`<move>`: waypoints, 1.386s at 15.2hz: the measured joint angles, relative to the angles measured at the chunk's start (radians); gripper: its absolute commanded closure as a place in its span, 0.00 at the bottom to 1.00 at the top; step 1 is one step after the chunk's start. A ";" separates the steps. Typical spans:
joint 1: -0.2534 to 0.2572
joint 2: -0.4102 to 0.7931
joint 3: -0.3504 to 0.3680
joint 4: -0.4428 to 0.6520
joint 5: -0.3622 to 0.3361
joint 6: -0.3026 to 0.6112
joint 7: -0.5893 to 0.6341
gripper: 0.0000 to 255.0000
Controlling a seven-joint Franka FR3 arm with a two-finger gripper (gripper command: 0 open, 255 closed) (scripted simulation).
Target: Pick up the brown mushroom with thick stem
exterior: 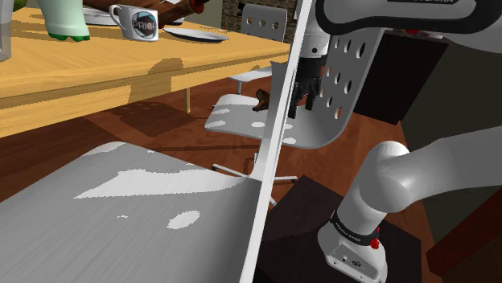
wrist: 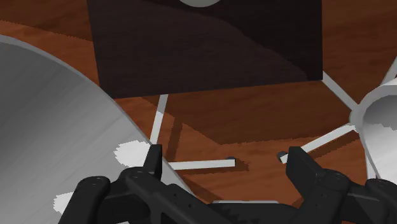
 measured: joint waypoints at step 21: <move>-0.094 0.380 -0.229 0.068 -0.205 0.679 -0.225 0.00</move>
